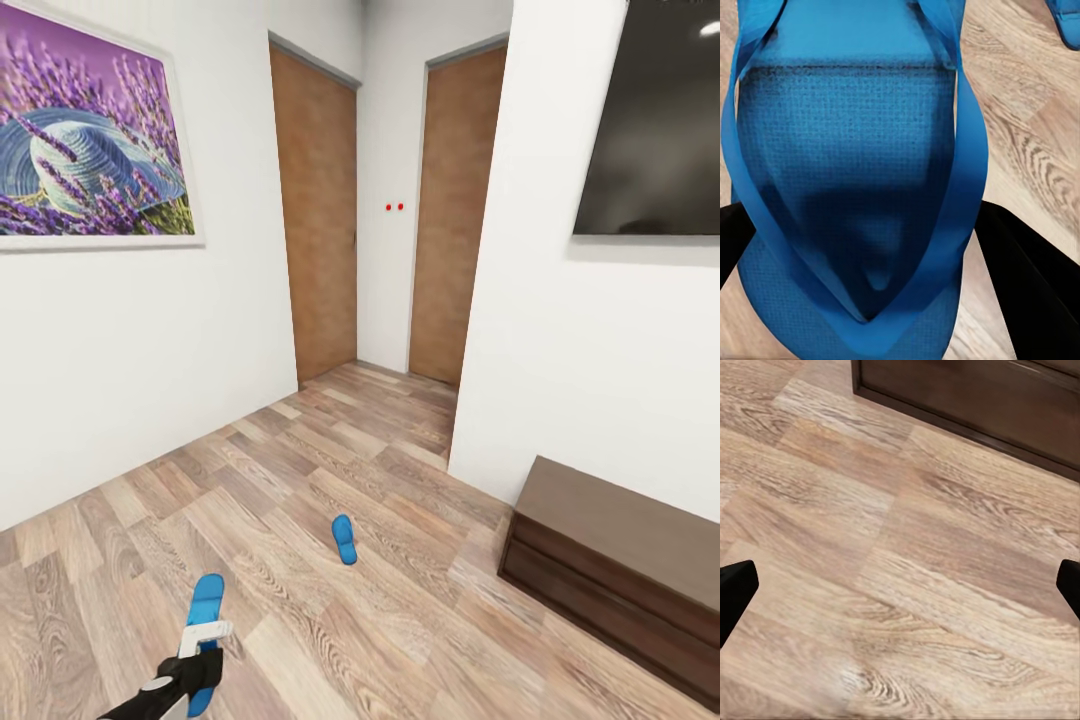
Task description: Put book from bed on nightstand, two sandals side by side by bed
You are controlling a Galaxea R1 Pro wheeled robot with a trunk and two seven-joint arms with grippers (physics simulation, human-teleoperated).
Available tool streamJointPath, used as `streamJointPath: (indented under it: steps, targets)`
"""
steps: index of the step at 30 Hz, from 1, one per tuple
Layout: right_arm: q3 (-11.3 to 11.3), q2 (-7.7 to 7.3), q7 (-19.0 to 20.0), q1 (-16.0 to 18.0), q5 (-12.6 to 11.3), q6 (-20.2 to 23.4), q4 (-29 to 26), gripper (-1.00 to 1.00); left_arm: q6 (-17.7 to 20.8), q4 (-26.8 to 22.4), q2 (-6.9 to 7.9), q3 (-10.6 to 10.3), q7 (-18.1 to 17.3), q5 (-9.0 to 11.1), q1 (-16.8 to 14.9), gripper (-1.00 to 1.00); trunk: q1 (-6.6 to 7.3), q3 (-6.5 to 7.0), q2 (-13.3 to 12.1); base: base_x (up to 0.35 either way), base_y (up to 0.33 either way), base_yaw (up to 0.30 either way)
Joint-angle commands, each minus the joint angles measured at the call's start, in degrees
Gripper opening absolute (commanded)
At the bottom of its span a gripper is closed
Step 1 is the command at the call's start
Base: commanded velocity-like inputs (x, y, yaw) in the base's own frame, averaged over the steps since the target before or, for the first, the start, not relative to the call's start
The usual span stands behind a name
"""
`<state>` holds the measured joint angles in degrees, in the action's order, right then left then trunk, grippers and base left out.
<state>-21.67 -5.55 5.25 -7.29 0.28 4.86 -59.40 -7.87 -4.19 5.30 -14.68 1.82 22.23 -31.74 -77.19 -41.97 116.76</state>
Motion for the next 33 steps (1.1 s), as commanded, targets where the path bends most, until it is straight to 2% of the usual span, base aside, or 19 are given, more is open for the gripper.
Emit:
streamJointPath:
  steps: [1, 6, 18, 22, 24, 29, 33]
  targets:
    - [-0.1, 0.02, 0.3, 0.0, 0.0, 0.3, 0.1, 1.0, -0.2, 0.0, 0.02, -0.5, 0.3, 0.6, 0.0, -1.0, 0.23, 0.14, -0.4, 0.0, 0.0, 0.0]
    - [0.0, 0.01, 0.3, 0.0, 0.0, 0.3, 0.9, 1.0, -0.6, 0.0, 0.17, -0.5, 0.2, 1.3, 0.0, -1.0, 1.33, 1.04, -2.4, 0.0, 0.0, 0.0]
    - [0.4, -0.01, 0.3, 0.0, 0.4, 0.3, 3.4, 1.0, -1.1, 0.0, 0.22, -0.5, 0.1, 1.5, 0.0, -1.0, 3.96, 3.19, -7.2, 0.0, 0.0, 0.0]
    - [0.4, 0.0, 0.3, 0.0, 2.0, 0.3, 3.8, 1.0, -1.1, 0.0, 0.19, -0.5, 0.1, 1.6, 0.0, -1.0, 4.84, 3.91, -8.8, 0.0, 0.0, 0.0]
    - [0.5, 0.14, 0.2, 0.0, 3.5, 0.0, 4.7, 1.0, -1.1, 0.0, 0.02, -0.6, 0.1, 1.6, 0.0, -1.0, 5.28, 4.27, -9.6, 0.0, 0.0, 0.0]
    - [0.5, 0.46, 0.3, 0.1, 6.2, -3.4, 6.1, 1.0, -1.1, 0.0, -0.21, -0.6, 0.0, 1.6, 0.1, -1.0, 6.38, 5.17, -11.6, 0.0, 0.0, 0.0]
    - [0.2, 0.14, 0.3, 0.3, 7.0, -4.6, 6.4, 1.0, -1.1, 0.1, -0.26, -0.6, 0.0, 1.6, 0.1, -1.0, 7.26, 5.88, -13.2, 0.0, 0.0, 0.0]
